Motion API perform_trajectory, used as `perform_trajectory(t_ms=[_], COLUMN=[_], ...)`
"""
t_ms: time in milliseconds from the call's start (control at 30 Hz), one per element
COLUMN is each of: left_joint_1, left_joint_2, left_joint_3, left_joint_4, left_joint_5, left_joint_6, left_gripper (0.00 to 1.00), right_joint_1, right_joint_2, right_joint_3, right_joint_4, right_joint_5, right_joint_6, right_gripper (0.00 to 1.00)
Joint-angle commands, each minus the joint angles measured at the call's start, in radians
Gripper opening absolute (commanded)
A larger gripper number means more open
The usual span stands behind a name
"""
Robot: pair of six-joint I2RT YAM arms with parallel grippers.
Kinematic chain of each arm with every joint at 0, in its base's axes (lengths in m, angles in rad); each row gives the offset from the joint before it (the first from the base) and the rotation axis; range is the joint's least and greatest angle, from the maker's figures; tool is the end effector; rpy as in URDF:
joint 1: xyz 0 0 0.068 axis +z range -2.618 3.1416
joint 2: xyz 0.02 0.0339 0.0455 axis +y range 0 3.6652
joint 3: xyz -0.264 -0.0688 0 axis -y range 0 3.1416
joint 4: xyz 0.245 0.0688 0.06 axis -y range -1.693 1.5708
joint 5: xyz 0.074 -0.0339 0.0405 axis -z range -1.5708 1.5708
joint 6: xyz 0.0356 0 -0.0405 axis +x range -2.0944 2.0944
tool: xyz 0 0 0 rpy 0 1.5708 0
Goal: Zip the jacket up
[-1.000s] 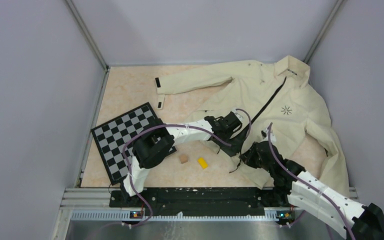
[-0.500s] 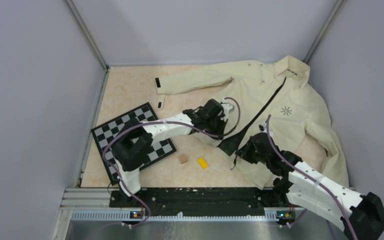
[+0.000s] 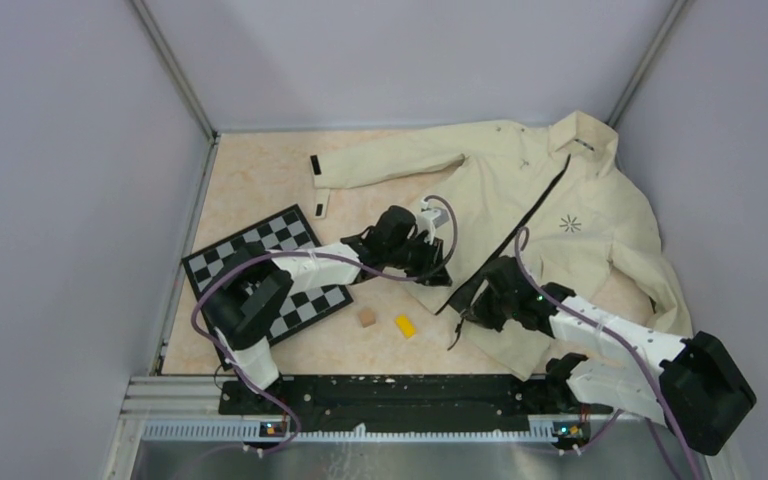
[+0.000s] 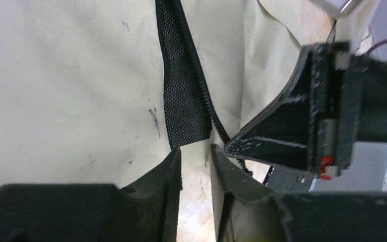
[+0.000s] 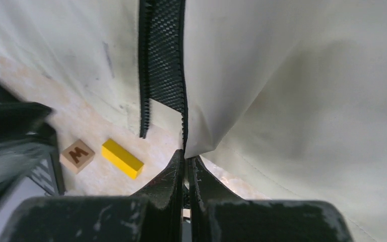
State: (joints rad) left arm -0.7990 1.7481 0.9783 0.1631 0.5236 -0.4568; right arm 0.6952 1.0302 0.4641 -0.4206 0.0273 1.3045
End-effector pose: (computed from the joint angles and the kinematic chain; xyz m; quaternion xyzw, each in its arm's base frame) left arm 0.2455 -0.2778 0.1862 0.2640 0.8229 -0.4486 0.2277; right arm 0.1416 0.1168 0.1677 0.2910 0.9123 0.2352 0.1666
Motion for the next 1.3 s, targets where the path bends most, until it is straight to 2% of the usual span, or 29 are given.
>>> perform_trajectory(t_ms=[0,100,167,300,433,633,800,900,967,1000,1033,1167,1267], left_joint_1=[-0.017,-0.027,-0.056,-0.139,-0.164,-0.216,-0.223,-0.231,-0.244,-0.25,-0.256,-0.261,-0.262], left_joint_2=[-0.021,0.028,0.073,0.154,0.226,0.266,0.261,0.293,0.317,0.326,0.333,0.356,0.343], left_joint_3=[0.123,0.169,0.232,0.357,0.442,0.443,0.394,0.415,0.434,0.443,0.45,0.488,0.514], left_joint_4=[-0.151,-0.31,-0.411,-0.561,-0.638,-0.654,-0.599,-0.603,-0.616,-0.622,-0.628,-0.673,-0.686], left_joint_5=[-0.13,-0.137,-0.18,-0.352,-0.433,-0.557,-0.593,-0.632,-0.666,-0.688,-0.709,-0.781,-0.79], left_joint_6=[0.099,0.182,0.235,0.3,0.29,0.269,0.239,0.233,0.234,0.234,0.234,0.235,0.251], left_gripper=[0.39,0.6,0.66,0.67,0.64,0.53,0.47,0.47,0.56,0.56,0.54,0.27,0.17], right_joint_1=[-0.006,-0.006,-0.007,-0.008,-0.008,-0.008,-0.008,-0.008,-0.008,-0.008,-0.008,-0.008,-0.008], right_joint_2=[0.054,0.072,0.069,0.023,-0.033,-0.094,-0.147,-0.182,-0.201,-0.209,-0.217,-0.228,-0.215], right_joint_3=[0.049,0.088,0.098,0.095,0.061,0.02,0.0,-0.014,-0.022,-0.025,-0.031,-0.045,-0.039], right_joint_4=[-0.094,-0.201,-0.256,-0.279,-0.254,-0.252,-0.264,-0.285,-0.285,-0.287,-0.288,-0.276,-0.264], right_joint_5=[0.037,0.132,0.179,0.17,0.148,0.153,0.167,0.181,0.178,0.181,0.186,0.196,0.203], right_joint_6=[-0.049,-0.136,-0.158,-0.178,-0.148,-0.12,-0.123,-0.106,-0.105,-0.106,-0.102,-0.088,-0.09], right_gripper=[0.0,0.0,0.0,0.0,0.0,0.0,0.0,0.0,0.0,0.0,0.0,0.0,0.0])
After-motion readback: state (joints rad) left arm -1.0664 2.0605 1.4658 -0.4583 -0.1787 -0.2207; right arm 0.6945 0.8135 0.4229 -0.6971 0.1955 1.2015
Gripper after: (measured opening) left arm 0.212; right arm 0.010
